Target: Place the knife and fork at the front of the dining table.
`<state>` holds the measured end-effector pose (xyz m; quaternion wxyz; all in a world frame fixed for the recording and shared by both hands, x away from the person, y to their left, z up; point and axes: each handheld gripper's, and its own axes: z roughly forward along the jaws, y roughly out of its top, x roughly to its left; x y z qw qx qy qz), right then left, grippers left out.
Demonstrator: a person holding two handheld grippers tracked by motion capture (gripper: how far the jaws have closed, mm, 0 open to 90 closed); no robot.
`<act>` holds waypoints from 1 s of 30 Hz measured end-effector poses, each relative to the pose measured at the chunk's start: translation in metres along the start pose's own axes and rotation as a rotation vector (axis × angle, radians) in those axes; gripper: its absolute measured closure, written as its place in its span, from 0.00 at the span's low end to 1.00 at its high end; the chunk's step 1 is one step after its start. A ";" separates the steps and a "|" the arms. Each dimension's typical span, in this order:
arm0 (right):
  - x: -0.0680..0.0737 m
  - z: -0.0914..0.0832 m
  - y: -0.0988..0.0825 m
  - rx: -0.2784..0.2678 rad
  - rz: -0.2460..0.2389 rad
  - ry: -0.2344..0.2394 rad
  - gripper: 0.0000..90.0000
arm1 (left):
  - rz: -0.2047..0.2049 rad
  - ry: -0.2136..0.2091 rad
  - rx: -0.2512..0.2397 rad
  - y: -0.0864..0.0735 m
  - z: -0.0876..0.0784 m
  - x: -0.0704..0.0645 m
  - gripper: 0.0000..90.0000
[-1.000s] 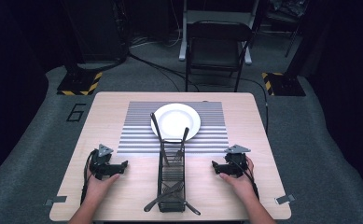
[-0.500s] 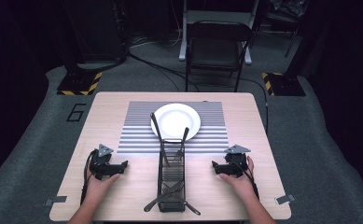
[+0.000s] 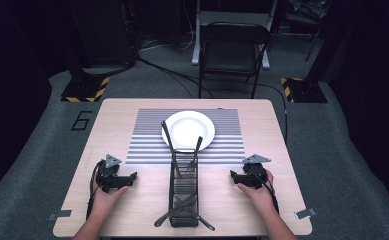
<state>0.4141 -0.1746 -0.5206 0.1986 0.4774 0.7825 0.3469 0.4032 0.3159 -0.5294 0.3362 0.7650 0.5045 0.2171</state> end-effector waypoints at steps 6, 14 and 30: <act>0.010 -0.013 0.010 -0.045 -0.051 -0.011 0.43 | -0.001 0.000 0.000 0.000 0.000 0.000 0.11; 0.017 -0.030 0.020 -0.095 -0.028 0.035 0.51 | -0.001 0.000 0.000 0.000 0.000 0.000 0.11; 0.036 -0.057 0.048 -0.135 -0.054 0.154 0.59 | -0.002 0.001 -0.003 0.000 0.000 0.000 0.11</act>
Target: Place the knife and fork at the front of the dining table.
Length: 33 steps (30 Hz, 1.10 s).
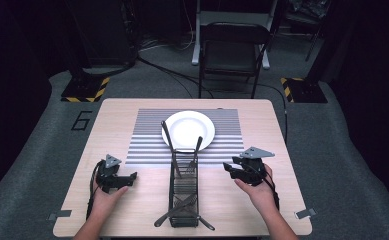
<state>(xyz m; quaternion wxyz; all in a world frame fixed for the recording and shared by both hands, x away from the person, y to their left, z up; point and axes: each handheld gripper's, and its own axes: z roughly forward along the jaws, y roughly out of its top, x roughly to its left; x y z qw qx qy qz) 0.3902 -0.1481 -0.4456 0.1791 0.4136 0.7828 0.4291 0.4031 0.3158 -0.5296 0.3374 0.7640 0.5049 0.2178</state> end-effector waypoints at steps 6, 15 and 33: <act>0.009 -0.003 0.013 -0.011 -0.016 0.038 0.60 | 0.000 0.000 -0.001 0.000 0.000 0.000 0.11; 0.024 -0.002 0.034 -0.022 -0.038 0.103 0.61 | 0.002 0.000 0.001 0.000 0.000 0.000 0.11; 0.041 0.010 0.053 -0.045 -0.073 0.163 0.72 | 0.000 0.000 -0.001 0.000 0.000 0.000 0.11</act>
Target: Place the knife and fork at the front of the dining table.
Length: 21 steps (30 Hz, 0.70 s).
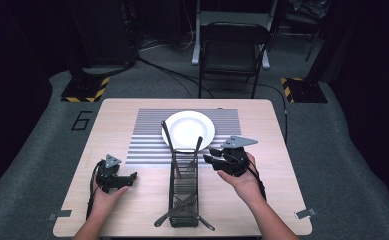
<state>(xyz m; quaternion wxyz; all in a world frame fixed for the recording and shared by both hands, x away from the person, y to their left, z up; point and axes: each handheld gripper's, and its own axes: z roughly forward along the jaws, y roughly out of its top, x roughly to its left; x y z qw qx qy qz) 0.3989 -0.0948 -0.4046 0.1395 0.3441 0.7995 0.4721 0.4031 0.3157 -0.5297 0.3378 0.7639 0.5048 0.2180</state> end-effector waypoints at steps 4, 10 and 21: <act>0.002 0.005 0.002 0.002 -0.005 0.009 0.73 | 0.001 0.000 0.000 0.000 0.000 0.000 0.11; 0.005 0.015 0.006 0.006 -0.012 0.028 0.75 | -0.001 -0.001 0.002 0.000 0.000 0.000 0.11; 0.010 0.029 0.012 0.002 -0.028 0.032 0.77 | 0.001 0.000 0.003 0.000 0.000 0.000 0.11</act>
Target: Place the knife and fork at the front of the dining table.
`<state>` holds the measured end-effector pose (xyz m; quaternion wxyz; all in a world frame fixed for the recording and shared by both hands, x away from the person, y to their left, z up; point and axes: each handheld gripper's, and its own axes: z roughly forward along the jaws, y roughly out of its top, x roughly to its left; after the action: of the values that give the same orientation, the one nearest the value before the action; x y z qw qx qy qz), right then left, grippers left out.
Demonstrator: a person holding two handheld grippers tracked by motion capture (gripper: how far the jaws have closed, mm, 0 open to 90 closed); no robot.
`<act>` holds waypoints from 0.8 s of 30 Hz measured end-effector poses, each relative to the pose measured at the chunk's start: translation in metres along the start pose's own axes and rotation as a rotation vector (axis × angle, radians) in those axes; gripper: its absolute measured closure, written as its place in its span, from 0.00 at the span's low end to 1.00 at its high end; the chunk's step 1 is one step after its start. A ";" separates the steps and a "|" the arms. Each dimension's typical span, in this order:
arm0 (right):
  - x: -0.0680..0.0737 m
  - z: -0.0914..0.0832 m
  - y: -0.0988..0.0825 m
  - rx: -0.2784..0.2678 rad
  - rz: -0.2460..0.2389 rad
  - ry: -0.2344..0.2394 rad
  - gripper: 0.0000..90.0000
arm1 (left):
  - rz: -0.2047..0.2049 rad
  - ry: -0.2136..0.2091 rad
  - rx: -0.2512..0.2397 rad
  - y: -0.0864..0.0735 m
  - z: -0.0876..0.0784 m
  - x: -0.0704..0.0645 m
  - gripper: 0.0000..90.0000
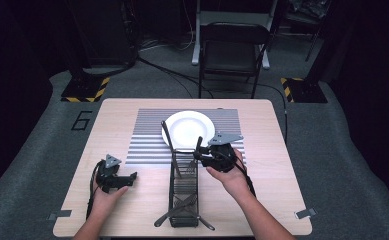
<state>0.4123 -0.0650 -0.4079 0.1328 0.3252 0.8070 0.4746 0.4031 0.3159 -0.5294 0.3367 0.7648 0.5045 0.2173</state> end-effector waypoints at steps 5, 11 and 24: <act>0.003 0.003 0.003 -0.018 -0.010 -0.001 0.84 | -0.001 0.000 -0.001 0.000 0.000 0.000 0.11; 0.005 0.005 0.005 -0.021 -0.027 -0.004 0.91 | -0.001 0.000 -0.001 0.000 0.000 0.000 0.11; 0.016 0.016 0.003 0.025 -0.086 -0.004 0.92 | 0.000 0.000 0.000 0.000 0.000 0.000 0.11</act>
<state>0.4101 -0.0424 -0.4124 0.1503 0.2928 0.8260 0.4576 0.4031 0.3159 -0.5295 0.3369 0.7647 0.5046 0.2172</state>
